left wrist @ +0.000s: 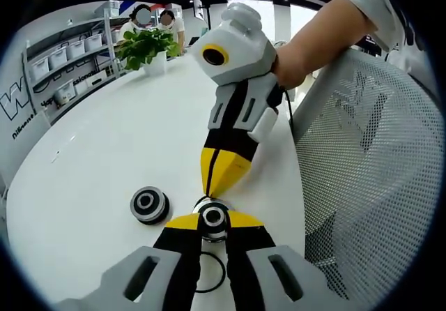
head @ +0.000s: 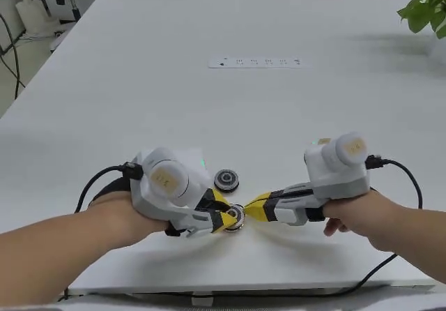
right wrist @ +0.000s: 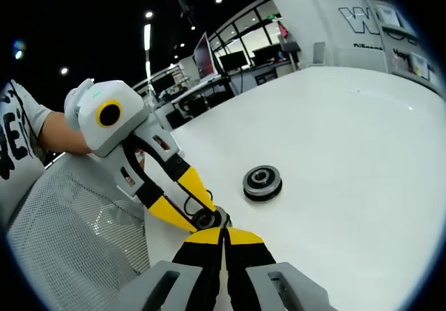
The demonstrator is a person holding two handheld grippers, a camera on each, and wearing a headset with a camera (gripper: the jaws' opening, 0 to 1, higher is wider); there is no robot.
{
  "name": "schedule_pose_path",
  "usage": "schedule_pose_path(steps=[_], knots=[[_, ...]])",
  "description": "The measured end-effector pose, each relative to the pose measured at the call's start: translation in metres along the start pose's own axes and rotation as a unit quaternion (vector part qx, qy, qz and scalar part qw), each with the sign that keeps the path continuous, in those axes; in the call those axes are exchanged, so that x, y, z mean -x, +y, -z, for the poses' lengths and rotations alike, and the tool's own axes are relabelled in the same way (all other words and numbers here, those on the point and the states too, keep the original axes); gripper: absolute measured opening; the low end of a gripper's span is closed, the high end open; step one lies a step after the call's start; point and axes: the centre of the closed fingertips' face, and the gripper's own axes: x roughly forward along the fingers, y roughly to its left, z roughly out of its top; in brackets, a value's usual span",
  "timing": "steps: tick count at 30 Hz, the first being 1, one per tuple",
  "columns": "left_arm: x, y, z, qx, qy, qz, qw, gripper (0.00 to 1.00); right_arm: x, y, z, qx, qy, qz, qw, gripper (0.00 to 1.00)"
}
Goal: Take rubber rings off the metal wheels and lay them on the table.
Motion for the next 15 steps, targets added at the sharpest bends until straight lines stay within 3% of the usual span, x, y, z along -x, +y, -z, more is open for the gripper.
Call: schedule_pose_path(steps=[15], knots=[[-0.0001, 0.0002, 0.0000, -0.001, 0.004, -0.001, 1.0000, 0.08, -0.0003, 0.0031, -0.0018, -0.010, -0.006, -0.008, 0.9999, 0.00]])
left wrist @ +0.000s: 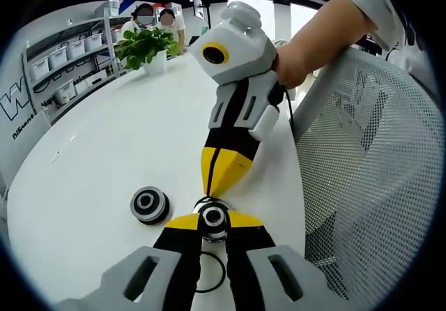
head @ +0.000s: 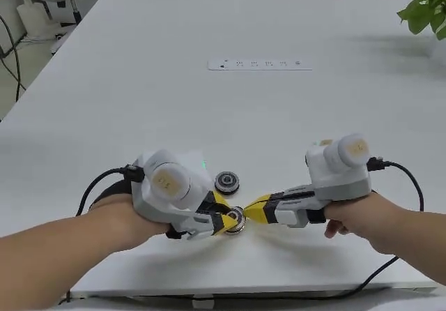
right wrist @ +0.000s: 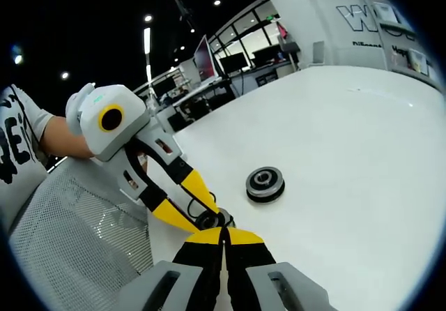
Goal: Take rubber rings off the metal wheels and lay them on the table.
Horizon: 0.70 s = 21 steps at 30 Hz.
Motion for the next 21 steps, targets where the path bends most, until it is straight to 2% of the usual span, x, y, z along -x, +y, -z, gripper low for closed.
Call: schedule_pose_path(steps=[21], knots=[[-0.0001, -0.0001, -0.0002, -0.003, 0.003, 0.000, 1.0000, 0.08, -0.0027, 0.0083, -0.0027, 0.019, 0.007, -0.009, 0.9998, 0.00]])
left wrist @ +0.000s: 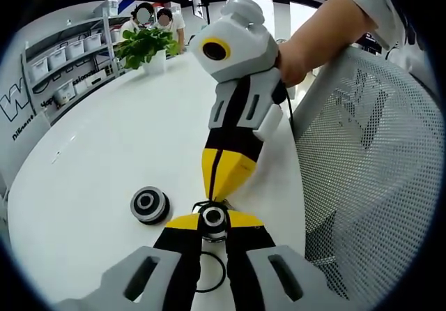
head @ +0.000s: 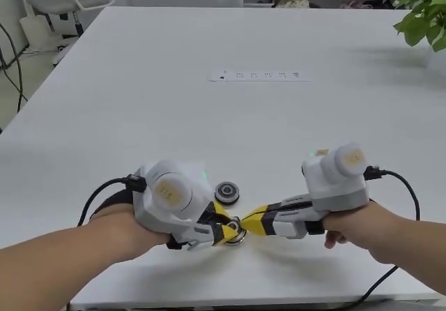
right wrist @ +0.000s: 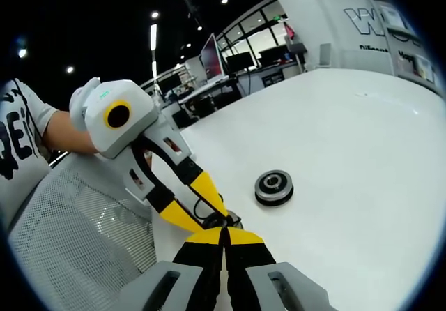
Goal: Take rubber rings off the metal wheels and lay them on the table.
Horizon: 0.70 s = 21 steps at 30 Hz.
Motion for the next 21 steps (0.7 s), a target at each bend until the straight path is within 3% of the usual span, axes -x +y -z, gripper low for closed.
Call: schedule_pose_path(steps=[19, 21], knots=[[0.000, -0.001, 0.000, 0.000, 0.000, 0.002, 1.0000, 0.08, -0.001, 0.005, -0.002, 0.016, 0.002, -0.003, 0.9999, 0.00], [0.000, -0.001, 0.000, 0.000, 0.000, 0.002, 1.0000, 0.08, -0.001, 0.013, -0.005, 0.018, -0.005, -0.020, 0.9996, 0.00]])
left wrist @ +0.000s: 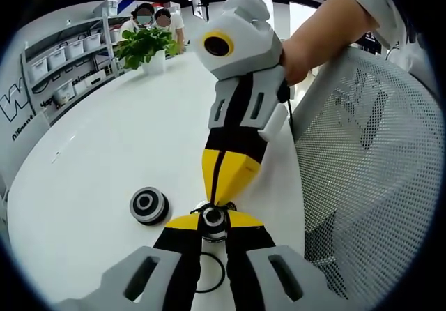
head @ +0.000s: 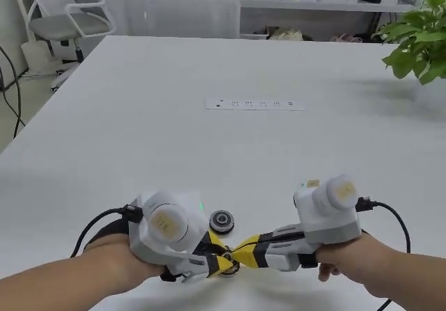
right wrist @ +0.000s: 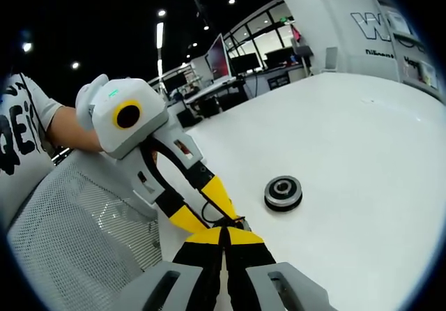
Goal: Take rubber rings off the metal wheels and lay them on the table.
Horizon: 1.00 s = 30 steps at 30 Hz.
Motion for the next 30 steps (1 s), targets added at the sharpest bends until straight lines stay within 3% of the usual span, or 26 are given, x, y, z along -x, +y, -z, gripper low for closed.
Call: schedule_pose_path(steps=[3, 14, 30], knots=[[0.000, 0.000, 0.000, 0.001, 0.000, 0.001, 1.0000, 0.08, -0.003, 0.004, -0.001, 0.022, 0.003, 0.001, 0.9998, 0.00], [-0.001, 0.001, -0.001, 0.011, -0.002, 0.007, 0.9999, 0.08, 0.006, -0.011, -0.003, 0.004, -0.007, 0.025, 0.9996, 0.00], [0.002, 0.002, -0.003, 0.004, 0.002, 0.015, 0.9999, 0.11, 0.008, -0.012, -0.002, 0.010, -0.003, 0.027, 0.9996, 0.00]])
